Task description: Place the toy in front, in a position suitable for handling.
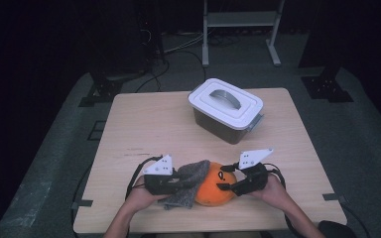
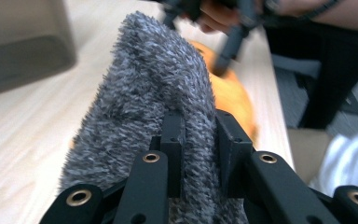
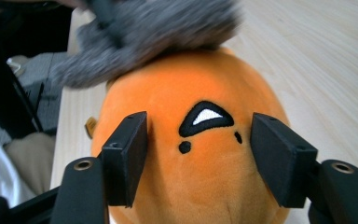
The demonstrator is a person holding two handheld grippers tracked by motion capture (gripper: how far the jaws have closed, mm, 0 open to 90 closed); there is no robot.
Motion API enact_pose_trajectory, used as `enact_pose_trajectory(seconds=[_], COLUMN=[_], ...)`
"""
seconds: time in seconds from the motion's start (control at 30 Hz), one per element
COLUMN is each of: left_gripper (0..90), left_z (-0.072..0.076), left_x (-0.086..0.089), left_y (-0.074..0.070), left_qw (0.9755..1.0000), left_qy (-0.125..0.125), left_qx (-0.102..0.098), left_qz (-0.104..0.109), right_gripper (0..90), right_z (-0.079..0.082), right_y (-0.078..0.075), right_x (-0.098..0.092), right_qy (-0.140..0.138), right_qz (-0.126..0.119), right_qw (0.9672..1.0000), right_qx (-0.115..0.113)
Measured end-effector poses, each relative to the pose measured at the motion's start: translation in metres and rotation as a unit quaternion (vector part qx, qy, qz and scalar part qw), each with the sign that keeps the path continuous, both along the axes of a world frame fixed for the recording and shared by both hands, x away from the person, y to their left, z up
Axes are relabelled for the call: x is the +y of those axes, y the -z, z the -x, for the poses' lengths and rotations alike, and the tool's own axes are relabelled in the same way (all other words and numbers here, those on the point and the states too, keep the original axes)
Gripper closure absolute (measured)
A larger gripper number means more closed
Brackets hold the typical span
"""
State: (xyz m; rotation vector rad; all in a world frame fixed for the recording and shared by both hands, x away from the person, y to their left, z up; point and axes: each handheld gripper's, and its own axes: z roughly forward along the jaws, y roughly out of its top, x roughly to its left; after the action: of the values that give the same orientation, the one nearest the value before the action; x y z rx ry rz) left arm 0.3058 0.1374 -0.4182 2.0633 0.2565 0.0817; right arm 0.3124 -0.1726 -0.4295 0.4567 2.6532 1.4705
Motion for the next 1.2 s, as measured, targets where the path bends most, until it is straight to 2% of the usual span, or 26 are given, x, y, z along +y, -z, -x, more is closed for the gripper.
enact_pose_trajectory(seconds=[0.07, 0.13, 0.17, 0.23, 0.3, 0.4, 0.47, 0.53, 0.63, 0.7, 0.77, 0.83, 0.9, 0.97, 1.03, 1.13, 1.2], left_gripper=[75.5, 75.4, 75.4, 75.4, 75.4, 75.3, 75.2, 74.8, 74.9, 75.0, 75.1, 75.1, 75.1, 75.2, 75.1, 75.0, 75.0], left_z=[-0.001, 0.000, -0.001, -0.001, -0.002, -0.001, -0.002, -0.002, -0.001, -0.004, -0.007, -0.010, -0.011, -0.010, -0.007, -0.002, 0.000], left_x=[0.001, 0.000, 0.001, 0.002, 0.003, 0.003, 0.003, 0.001, -0.002, -0.001, 0.004, 0.009, 0.012, 0.012, 0.008, 0.000, -0.002], left_y=[0.002, 0.005, 0.006, 0.006, 0.006, 0.004, 0.000, -0.002, -0.002, 0.001, 0.005, 0.008, 0.010, 0.009, 0.005, 0.001, 0.002], left_qw=[0.9999, 0.9988, 0.9987, 0.9985, 0.9990, 0.9996, 0.9998, 0.9996, 0.9997, 0.9999, 0.9997, 0.9989, 0.9986, 0.9990, 0.9995, 0.9997, 0.9992], left_qy=[-0.006, -0.007, -0.008, -0.006, 0.003, 0.010, 0.014, 0.014, 0.013, 0.005, -0.009, -0.023, -0.028, -0.023, -0.009, 0.014, 0.031], left_qx=[0.001, -0.009, -0.006, -0.001, 0.007, 0.010, 0.013, 0.014, 0.016, 0.015, 0.022, 0.022, 0.032, 0.034, 0.029, 0.020, 0.024], left_qz=[-0.016, -0.048, -0.051, -0.054, -0.044, -0.024, 0.001, 0.018, 0.014, -0.002, -0.010, -0.033, -0.031, -0.020, 0.002, 0.003, 0.007], right_gripper=[37.4, 37.3, 37.5, 36.1, 31.4, 30.2, 33.0, 35.7, 37.5, 40.1, 42.0, 42.2, 42.1, 41.9, 40.9, 33.2, 29.5], right_z=[0.003, 0.005, 0.005, 0.002, -0.001, -0.004, -0.003, 0.001, 0.008, 0.008, 0.007, 0.006, 0.006, 0.006, 0.006, 0.005, 0.002], right_y=[0.000, -0.001, -0.003, -0.008, -0.009, -0.004, -0.002, -0.002, -0.001, -0.001, 0.000, 0.001, 0.001, 0.001, 0.000, -0.003, -0.006], right_x=[-0.002, -0.006, -0.008, -0.011, -0.009, -0.003, -0.001, 0.001, 0.003, 0.001, -0.003, -0.006, -0.006, -0.006, -0.005, -0.005, -0.007], right_qy=[-0.012, -0.027, -0.032, -0.020, -0.001, 0.010, 0.002, -0.017, -0.038, -0.043, -0.045, -0.047, -0.050, -0.050, -0.049, -0.042, -0.030], right_qz=[0.007, 0.011, 0.008, -0.002, -0.008, 0.008, 0.007, 0.007, 0.013, 0.020, 0.021, 0.019, 0.021, 0.022, 0.026, 0.022, 0.010], right_qw=[0.9999, 0.9996, 0.9995, 0.9998, 1.0000, 0.9999, 1.0000, 0.9998, 0.9989, 0.9986, 0.9984, 0.9984, 0.9982, 0.9981, 0.9981, 0.9988, 0.9995], right_qx=[-0.007, -0.006, -0.004, -0.005, 0.000, 0.007, 0.002, -0.007, -0.022, -0.024, -0.025, -0.022, -0.027, -0.027, -0.027, -0.012, -0.001])
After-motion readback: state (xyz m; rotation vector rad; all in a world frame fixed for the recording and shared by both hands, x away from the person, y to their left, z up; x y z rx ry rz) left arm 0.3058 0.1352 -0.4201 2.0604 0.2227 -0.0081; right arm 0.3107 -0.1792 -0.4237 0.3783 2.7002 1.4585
